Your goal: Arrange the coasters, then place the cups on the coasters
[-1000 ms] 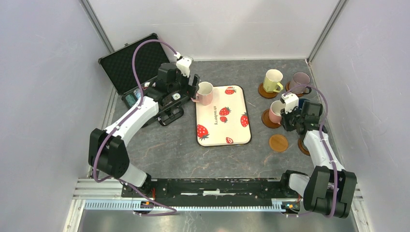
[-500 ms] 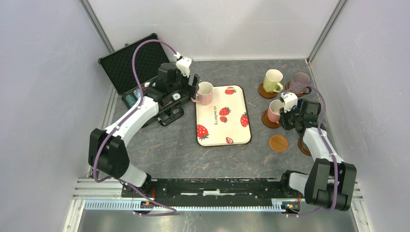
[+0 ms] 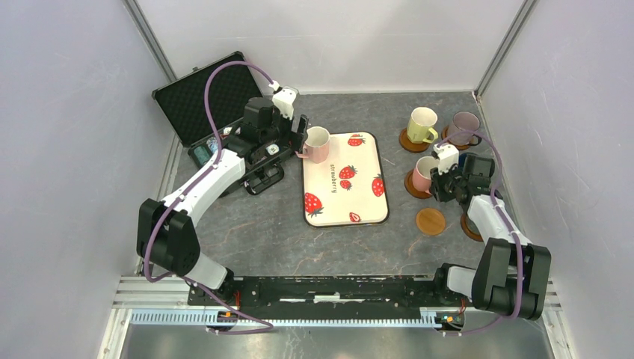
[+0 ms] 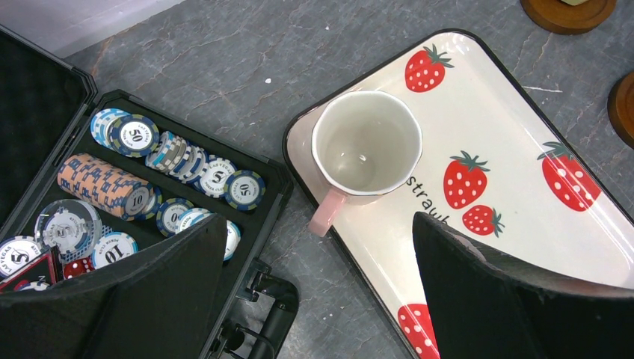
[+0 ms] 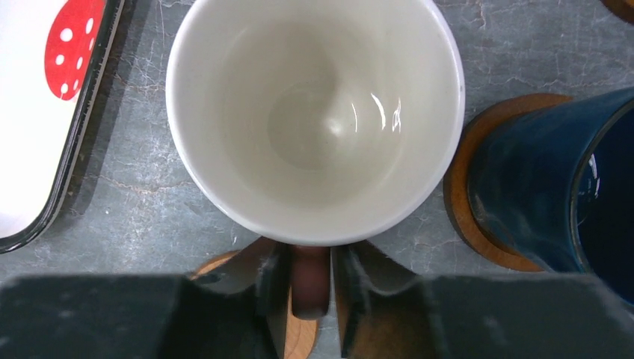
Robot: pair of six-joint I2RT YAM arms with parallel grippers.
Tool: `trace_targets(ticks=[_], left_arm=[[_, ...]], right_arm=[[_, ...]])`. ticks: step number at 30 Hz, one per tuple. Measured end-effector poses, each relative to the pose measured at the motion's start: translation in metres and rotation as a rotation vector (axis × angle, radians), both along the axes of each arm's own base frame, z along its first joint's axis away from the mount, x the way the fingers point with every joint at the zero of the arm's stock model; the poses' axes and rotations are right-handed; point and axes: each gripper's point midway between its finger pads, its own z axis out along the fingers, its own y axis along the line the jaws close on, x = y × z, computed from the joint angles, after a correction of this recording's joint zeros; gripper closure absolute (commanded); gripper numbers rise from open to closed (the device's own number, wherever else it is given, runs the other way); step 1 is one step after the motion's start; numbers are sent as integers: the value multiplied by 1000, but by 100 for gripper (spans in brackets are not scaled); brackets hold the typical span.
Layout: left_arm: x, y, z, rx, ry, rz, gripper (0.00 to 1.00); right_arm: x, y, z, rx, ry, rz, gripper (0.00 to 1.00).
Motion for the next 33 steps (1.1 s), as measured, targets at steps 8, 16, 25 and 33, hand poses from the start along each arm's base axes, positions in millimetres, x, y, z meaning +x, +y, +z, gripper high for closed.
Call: trace_targets(ticks=[8, 16, 25, 33], left_arm=[[0, 0, -1, 0, 1, 0, 0], [0, -10, -11, 49, 83, -81, 0], [-7, -22, -53, 186, 275, -295, 1], [4, -13, -79, 237, 382, -338, 7]], right_arm=[[2, -1, 1, -4, -8, 3, 38], [-6, -2, 9, -20, 13, 31, 3], [3, 3, 52, -29, -35, 108, 2], [25, 1, 97, -33, -112, 112, 2]])
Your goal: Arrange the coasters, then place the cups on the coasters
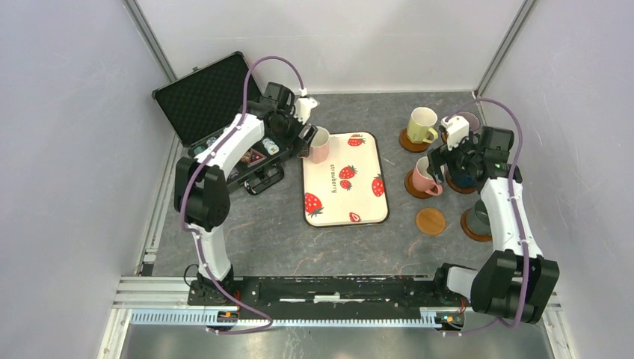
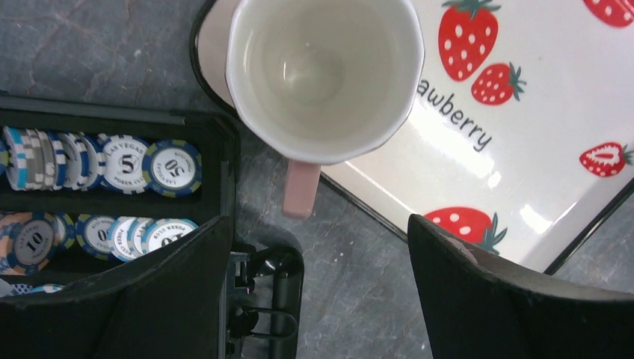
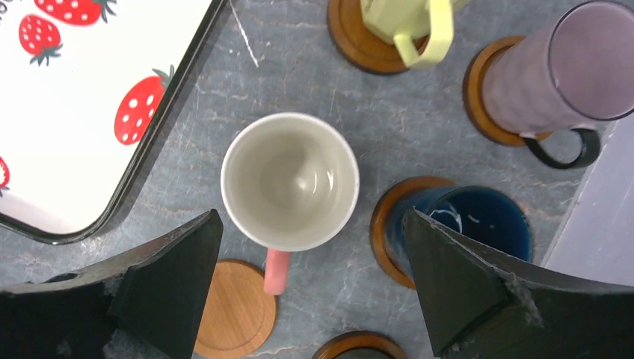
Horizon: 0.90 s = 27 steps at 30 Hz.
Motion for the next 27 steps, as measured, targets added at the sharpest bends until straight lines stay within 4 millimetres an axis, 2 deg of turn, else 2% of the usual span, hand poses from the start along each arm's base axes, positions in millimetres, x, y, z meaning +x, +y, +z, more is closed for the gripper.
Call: trace_targets(ticks=[5, 13, 24, 27], left_arm=[[-14, 4, -10, 8, 73, -26, 11], [-22, -9, -21, -1, 108, -62, 20], [-46, -53, -25, -29, 125, -141, 24], [-52, -66, -24, -47, 133, -144, 20]], right_arm=[[12, 0, 15, 13, -24, 2, 2], [25, 9, 26, 51, -35, 25, 2], [36, 33, 35, 47, -47, 85, 2], [42, 39, 40, 37, -54, 96, 2]])
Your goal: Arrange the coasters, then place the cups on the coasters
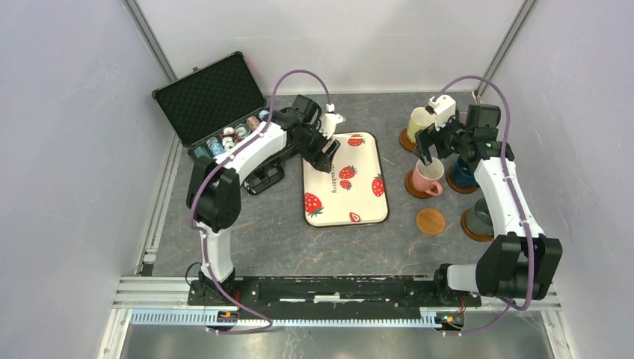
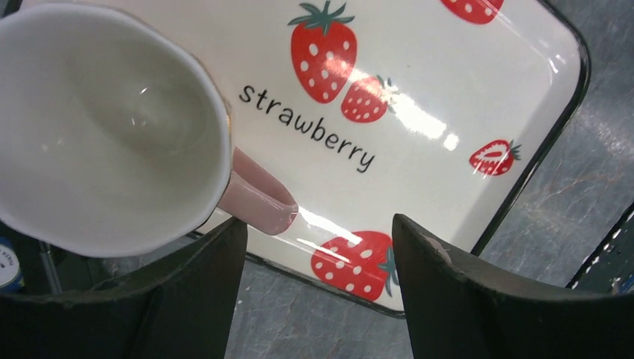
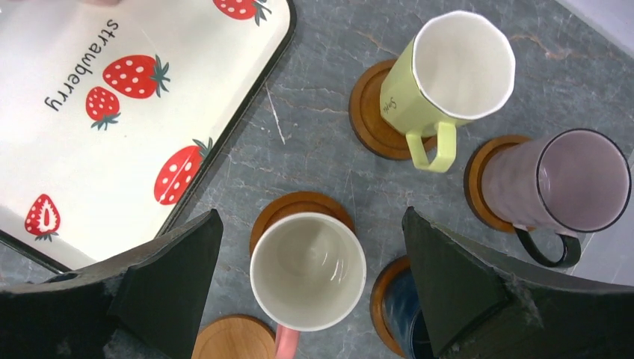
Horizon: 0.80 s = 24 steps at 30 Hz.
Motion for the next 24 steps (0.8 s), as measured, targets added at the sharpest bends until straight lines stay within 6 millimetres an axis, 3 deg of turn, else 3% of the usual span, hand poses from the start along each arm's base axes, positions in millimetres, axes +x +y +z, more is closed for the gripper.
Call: trace_targets(ticks=[9, 14, 18, 24], left_arm=[[-2, -22, 6, -59, 31, 83, 5], [4, -16, 12, -94, 41, 151, 5], [8, 12, 32, -157, 40, 246, 2], [18, 83, 86, -275, -74, 461, 0]], right_arm=[[13, 20, 13, -12, -22, 35, 2], [17, 51, 9, -23, 2, 72, 2], [22, 82, 1, -16, 39, 104, 2], [12, 138, -13, 0, 86, 159, 2]])
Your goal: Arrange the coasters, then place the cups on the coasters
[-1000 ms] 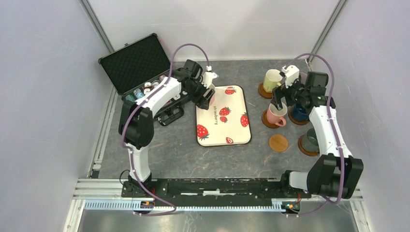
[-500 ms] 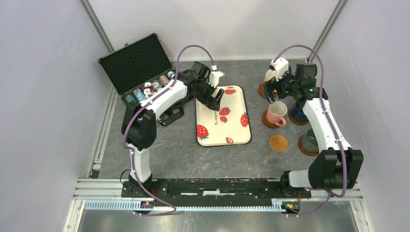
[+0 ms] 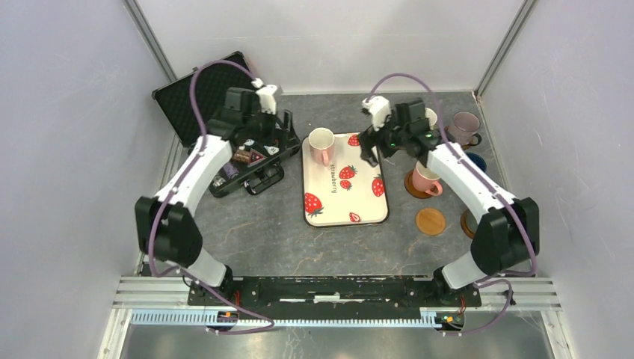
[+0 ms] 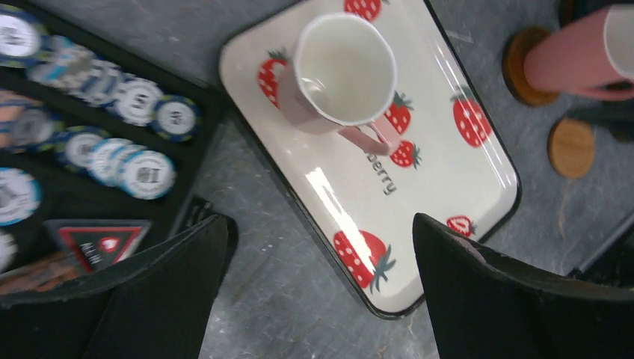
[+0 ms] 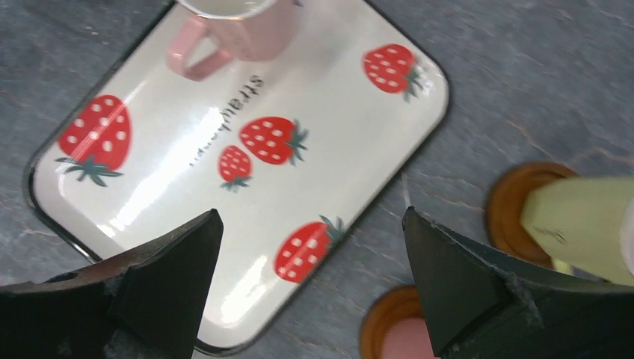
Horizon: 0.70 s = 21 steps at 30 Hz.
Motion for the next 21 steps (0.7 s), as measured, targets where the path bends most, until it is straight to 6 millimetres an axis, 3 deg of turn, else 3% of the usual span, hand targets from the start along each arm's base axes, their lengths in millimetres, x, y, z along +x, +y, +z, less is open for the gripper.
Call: trace_targets(ticks=[3, 6, 12, 17, 21], left_arm=[[8, 29, 20, -16, -66, 113, 0], [16, 50, 28, 5, -107, 209, 0], [18, 67, 18, 53, -113, 283, 0], [10, 78, 15, 70, -115, 315, 0], [7, 88, 19, 74, -131, 344, 0]], right_arm=[[-6, 34, -12, 1, 35, 29, 2], [-10, 68, -25, -6, 76, 47, 2], [-6, 118, -38, -1, 109, 52, 2], [1, 145, -50, 15, 130, 26, 6], [12, 149, -68, 9, 164, -27, 20]])
